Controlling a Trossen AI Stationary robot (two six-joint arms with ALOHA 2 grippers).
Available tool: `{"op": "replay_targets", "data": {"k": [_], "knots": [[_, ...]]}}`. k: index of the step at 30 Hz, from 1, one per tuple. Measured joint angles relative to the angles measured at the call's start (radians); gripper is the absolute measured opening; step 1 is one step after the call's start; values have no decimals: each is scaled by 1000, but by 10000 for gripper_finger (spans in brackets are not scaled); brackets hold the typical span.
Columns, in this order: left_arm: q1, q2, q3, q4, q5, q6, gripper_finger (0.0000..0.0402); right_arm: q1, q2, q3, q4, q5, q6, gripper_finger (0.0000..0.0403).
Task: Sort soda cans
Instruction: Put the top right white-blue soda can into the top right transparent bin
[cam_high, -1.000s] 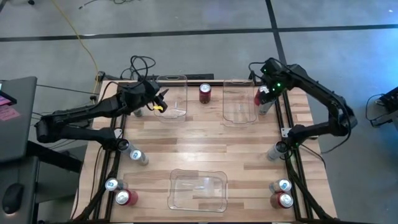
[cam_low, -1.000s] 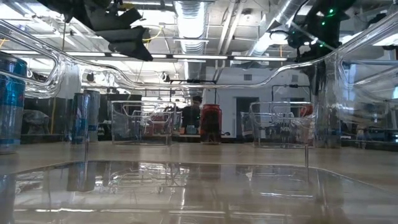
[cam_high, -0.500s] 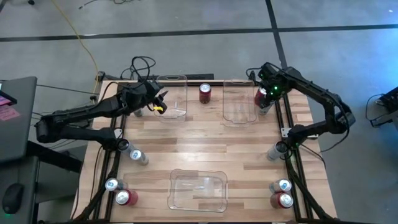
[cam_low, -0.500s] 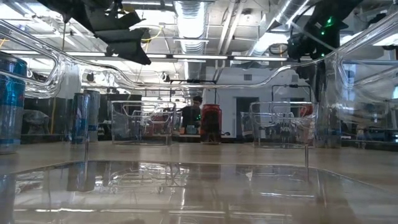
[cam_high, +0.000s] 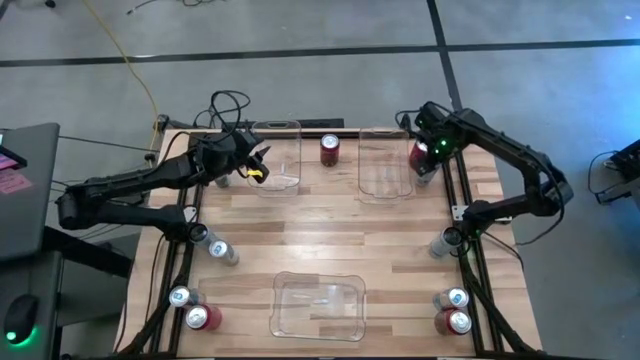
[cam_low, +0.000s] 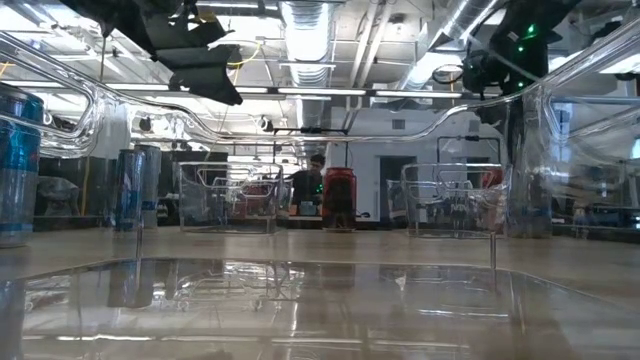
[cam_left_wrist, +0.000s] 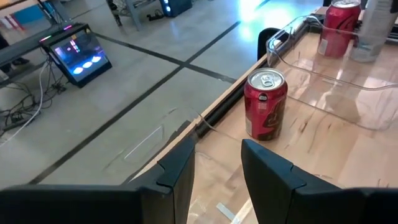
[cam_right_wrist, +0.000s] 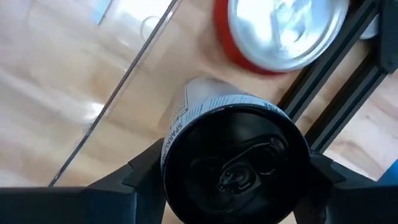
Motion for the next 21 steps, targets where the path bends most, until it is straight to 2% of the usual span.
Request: {"op": "replay_targets", "data": {"k": [5,10,21], "knots": [[0,0,0,0,0,-3,128,69,-50,65,-84,-17,31,259],[0,0,0,1,0,-12,128,144,-82,184,-157,-23,71,258],[-49,0,0,-10,6,-47,128,241,-26,422,-192,-22,81,258]]}}
